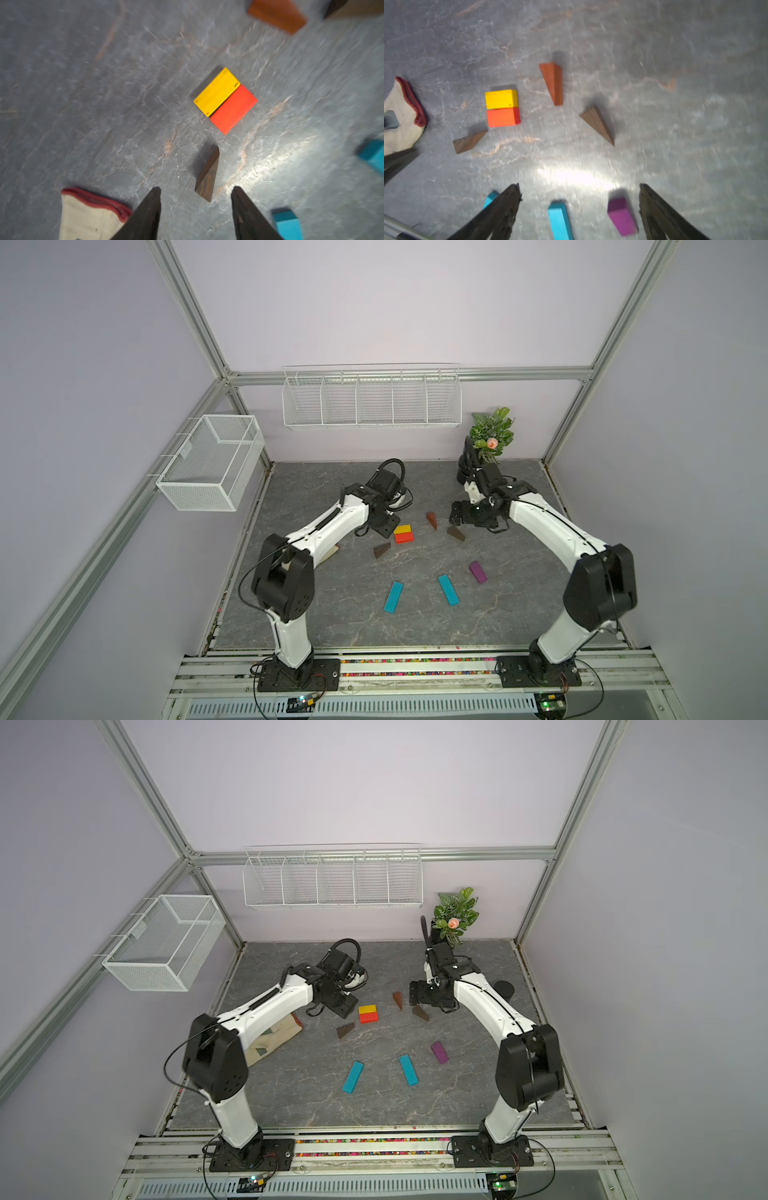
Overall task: Assemble a small pinwheel with building blocks
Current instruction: Assemble the building block at the center of the board.
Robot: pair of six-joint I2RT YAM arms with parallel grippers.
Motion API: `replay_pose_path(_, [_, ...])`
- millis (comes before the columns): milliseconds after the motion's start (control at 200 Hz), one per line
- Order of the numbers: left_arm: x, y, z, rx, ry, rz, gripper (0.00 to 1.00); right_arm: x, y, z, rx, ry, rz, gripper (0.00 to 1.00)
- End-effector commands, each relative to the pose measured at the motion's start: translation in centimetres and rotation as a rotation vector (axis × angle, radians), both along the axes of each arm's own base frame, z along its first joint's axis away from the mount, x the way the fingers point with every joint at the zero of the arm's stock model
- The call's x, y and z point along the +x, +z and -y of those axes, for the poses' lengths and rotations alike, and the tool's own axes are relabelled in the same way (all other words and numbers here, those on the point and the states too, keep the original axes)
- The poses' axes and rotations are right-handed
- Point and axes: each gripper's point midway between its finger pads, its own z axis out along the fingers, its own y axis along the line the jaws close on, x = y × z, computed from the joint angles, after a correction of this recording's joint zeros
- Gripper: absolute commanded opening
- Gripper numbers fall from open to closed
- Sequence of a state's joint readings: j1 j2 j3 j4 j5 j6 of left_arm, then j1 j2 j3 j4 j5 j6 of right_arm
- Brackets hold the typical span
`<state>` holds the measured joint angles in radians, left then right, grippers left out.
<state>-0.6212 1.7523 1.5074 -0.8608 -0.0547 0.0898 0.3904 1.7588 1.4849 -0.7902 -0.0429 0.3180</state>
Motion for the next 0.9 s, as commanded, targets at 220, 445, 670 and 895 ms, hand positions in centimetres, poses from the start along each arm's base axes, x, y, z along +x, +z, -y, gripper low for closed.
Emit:
replay_pose_path(220, [-4.4, 1.3, -2.6, -0.315, 0.331, 0.005, 0.62, 4.2, -5.7, -3.4, -0.196, 0.16, -0.065, 0.85])
replay_pose_path(445, [-6.7, -0.3, -6.1, -0.333, 0.491, 0.005, 0.66, 5.0, -9.3, -5.6, -0.235, 0.23, -0.122, 0.69])
replay_pose_path(670, [-8.2, -0.9, -7.6, -0.365, 0.545, 0.011, 0.69, 5.7, -11.4, -6.8, -0.263, 0.247, -0.16, 0.33])
replay_pose_path(895, [-8.5, -1.1, -7.8, -0.425, 0.579, 0.012, 0.71, 7.6, -11.0, -9.9, -0.255, 0.283, -0.135, 0.25])
